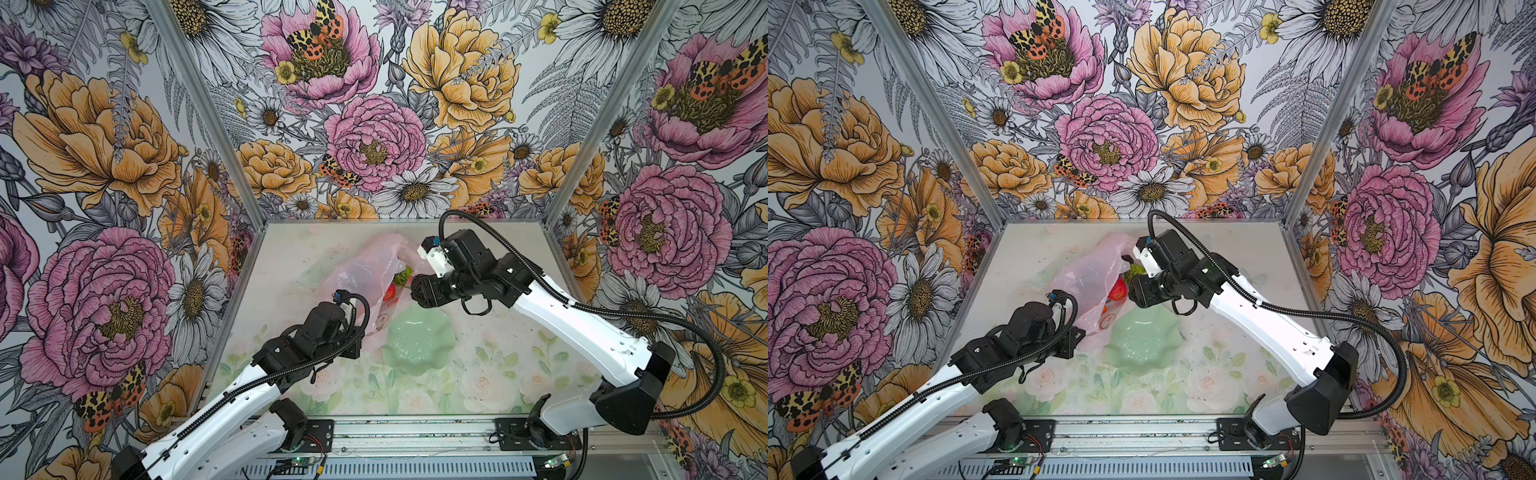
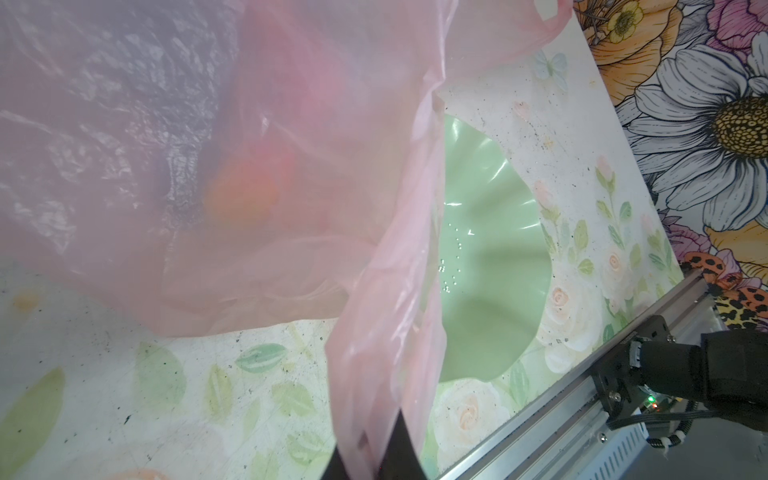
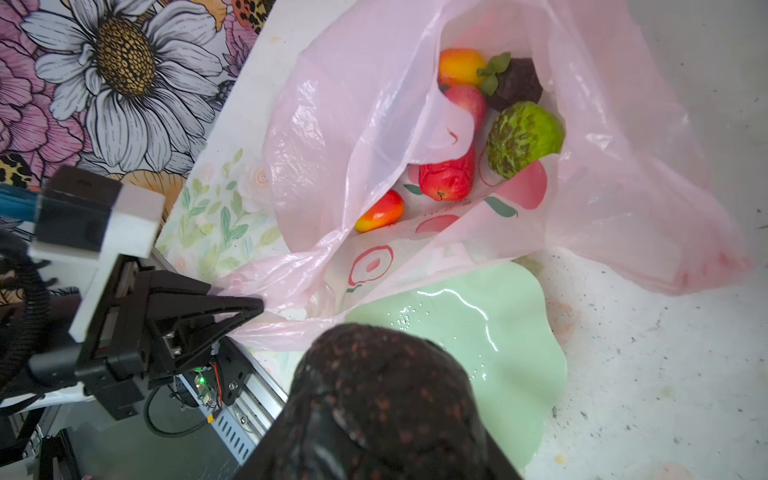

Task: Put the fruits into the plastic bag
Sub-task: 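Lift the avocado with the right gripper up out of the bowl, then carry the avocado into the bag mouth while the left gripper tilts the bag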

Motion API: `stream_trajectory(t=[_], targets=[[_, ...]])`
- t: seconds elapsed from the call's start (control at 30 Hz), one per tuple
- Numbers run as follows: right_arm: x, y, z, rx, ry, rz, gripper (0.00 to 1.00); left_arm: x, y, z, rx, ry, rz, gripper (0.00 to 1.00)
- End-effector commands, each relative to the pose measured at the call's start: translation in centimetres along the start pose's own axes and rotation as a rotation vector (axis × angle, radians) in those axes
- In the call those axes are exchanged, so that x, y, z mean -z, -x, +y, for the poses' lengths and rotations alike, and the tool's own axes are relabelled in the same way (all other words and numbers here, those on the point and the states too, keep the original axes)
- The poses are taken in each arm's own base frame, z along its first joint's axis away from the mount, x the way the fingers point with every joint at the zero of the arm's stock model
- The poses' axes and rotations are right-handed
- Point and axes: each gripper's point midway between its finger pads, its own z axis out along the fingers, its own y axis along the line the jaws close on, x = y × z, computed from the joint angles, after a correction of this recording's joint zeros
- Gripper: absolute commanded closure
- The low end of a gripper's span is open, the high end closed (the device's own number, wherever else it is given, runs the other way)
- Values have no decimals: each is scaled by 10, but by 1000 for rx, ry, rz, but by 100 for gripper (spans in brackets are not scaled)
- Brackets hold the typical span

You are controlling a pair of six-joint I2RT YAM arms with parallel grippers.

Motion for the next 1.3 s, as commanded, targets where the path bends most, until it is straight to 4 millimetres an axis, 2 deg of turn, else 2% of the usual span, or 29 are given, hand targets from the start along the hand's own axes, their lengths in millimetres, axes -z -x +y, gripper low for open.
stream_trajectory(t=[0.0, 0.37, 0.57, 0.77, 0.9, 1.0, 1.13, 1.27], targets=[[27, 27, 17, -29, 69, -122, 55, 4, 4, -4, -6, -16, -18, 100], [66, 64, 32, -165, 187, -317, 56, 4, 3, -4, -7, -16, -14, 100], [82, 81, 27, -305, 260, -437, 56, 4, 4, -5, -8, -15, -18, 100], [89, 89, 8, -540, 333, -565, 57, 4, 4, -5, -7, -15, -18, 100], [88, 84, -12, -763, 391, -657, 59, 10, 9, -6, 11, -27, -37, 100], [82, 76, -26, -903, 424, -695, 59, 24, 22, -2, 52, -20, -84, 100], [69, 68, -32, -957, 417, -672, 59, 56, 49, 6, 95, 19, -204, 100], [46, 61, -29, -982, 412, -608, 59, 79, 68, 2, 108, 3, -279, 100]])
